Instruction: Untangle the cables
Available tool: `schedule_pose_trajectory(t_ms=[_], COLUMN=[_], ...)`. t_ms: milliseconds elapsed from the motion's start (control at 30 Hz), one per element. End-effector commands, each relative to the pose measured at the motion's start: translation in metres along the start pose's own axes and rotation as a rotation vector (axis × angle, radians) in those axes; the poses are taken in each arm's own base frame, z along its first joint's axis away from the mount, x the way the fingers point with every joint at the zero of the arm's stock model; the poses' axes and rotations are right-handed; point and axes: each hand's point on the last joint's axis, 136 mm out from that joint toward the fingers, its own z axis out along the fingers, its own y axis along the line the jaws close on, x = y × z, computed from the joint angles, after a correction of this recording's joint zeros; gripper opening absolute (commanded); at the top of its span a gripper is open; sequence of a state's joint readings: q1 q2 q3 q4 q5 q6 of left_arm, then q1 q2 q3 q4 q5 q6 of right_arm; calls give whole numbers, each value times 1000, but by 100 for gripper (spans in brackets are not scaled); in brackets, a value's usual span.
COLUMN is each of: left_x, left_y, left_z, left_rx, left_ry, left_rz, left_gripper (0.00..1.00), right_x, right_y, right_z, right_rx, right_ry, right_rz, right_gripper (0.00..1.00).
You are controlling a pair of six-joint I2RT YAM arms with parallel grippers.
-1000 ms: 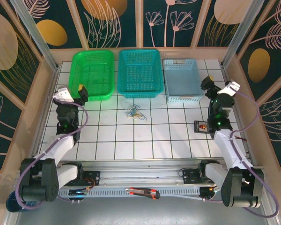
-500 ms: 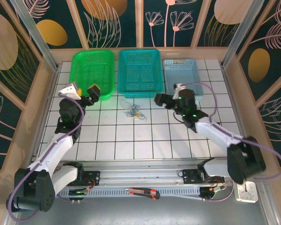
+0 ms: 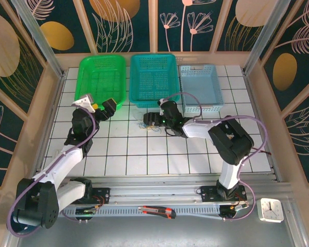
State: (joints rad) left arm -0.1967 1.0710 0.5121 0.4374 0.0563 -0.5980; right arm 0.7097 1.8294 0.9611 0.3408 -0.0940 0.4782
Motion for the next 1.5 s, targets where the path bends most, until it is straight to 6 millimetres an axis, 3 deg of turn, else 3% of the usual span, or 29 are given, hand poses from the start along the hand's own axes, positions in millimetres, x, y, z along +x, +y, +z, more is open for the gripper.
schedule_pose_trajectory(t_ms=[0,167,367,667,767,900,1133,1333,1467], left_x=[3,6,8,15,22,33,65,82,85], left_y=[-6,-8,-9,-11,-12,-13,-11,2,5], left_z=[-1,2,2,8,11,13,9,7,6], left_rx=[32,47,61,78,84,74,30,-19,-28], left_ry=[12,27,34,63,98,146,227,251,259], left_rz=[-25,-37,-49,-66,-68,-60,-84,-112,-116], left_gripper=[99,99,99,99,99,99,99,99,99], right_x=[-13,3,27,56,51,33,13,7,15], right_y=[11,30,52,83,86,73,49,46,48], right_z=[14,23,2,-51,-62,-70,-54,-16,12], right_rx=[-21,-128,-208,-275,-255,-152,-9,17,4], right_ry=[-62,-1,49,75,50,-15,0,41,81], right_rz=[7,7,4,0,-10,-18,-89,-134,-129], right_gripper=[90,76,57,58,62,65,67,67,65])
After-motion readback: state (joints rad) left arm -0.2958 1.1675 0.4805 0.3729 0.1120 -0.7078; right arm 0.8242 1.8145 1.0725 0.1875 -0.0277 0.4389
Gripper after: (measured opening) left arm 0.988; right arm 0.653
